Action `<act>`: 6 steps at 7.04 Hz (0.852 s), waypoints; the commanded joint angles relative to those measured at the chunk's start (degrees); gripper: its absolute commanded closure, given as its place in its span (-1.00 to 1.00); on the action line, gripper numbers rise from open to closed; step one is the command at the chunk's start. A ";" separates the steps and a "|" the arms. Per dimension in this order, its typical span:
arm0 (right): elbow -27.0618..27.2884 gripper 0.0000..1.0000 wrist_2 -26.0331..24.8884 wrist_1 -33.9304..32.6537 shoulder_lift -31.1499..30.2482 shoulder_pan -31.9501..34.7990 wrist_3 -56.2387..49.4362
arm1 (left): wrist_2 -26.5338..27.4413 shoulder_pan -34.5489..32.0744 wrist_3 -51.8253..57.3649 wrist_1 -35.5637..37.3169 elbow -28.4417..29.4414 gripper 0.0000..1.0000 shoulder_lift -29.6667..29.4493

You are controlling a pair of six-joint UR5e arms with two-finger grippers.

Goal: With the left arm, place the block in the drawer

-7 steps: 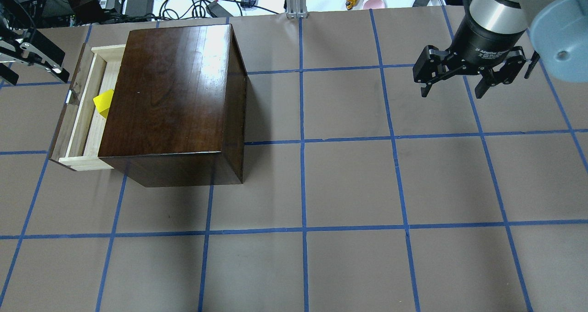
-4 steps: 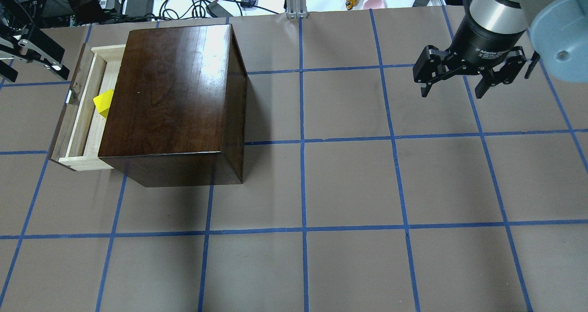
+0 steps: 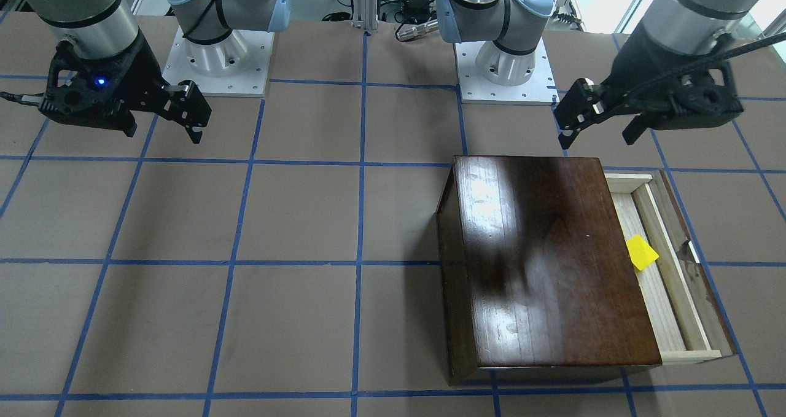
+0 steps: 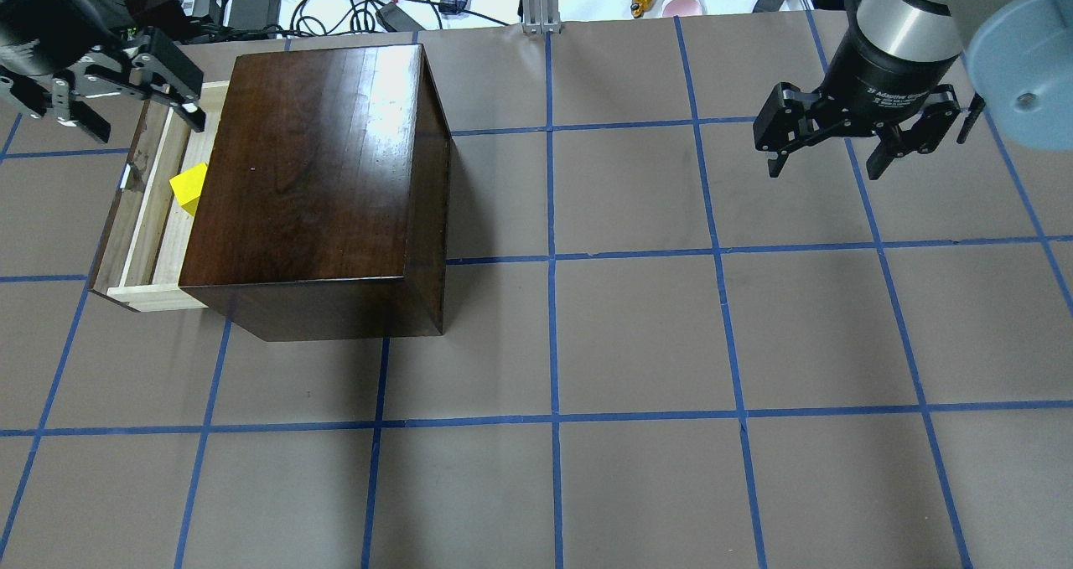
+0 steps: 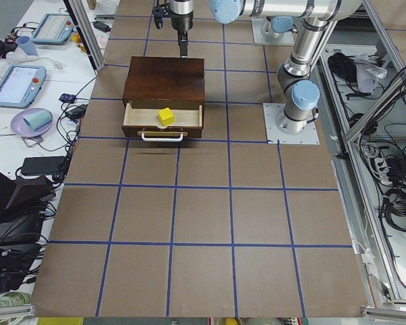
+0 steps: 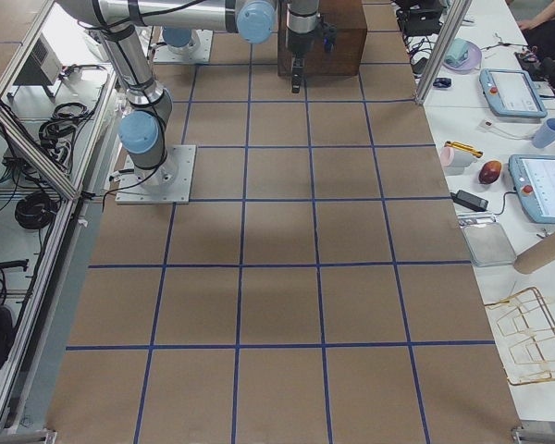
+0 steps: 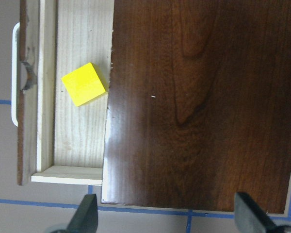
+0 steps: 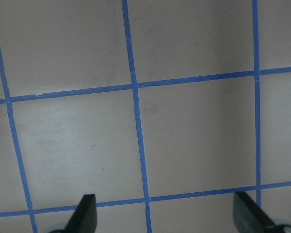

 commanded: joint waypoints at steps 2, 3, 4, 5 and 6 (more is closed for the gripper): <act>-0.01 -1.00 0.04 0.00 0.00 0.00 0.00 | 0.15 -5.13 -4.18 0.90 0.06 -1.00 -1.23; -0.01 -1.00 0.04 0.00 0.00 0.00 0.00 | 0.33 -5.13 -4.18 0.91 -0.29 -1.00 -1.23; -0.01 -1.00 0.04 0.00 0.00 0.00 0.00 | 0.33 -5.21 -4.18 0.91 -0.21 -1.00 -1.23; -0.01 -1.00 0.04 0.00 0.00 0.00 0.00 | 0.33 -5.13 -3.66 0.91 -0.29 -1.00 -1.14; -0.01 -1.00 0.04 0.00 0.00 0.00 0.00 | 0.33 -5.13 -3.56 0.91 -0.47 -1.00 -0.97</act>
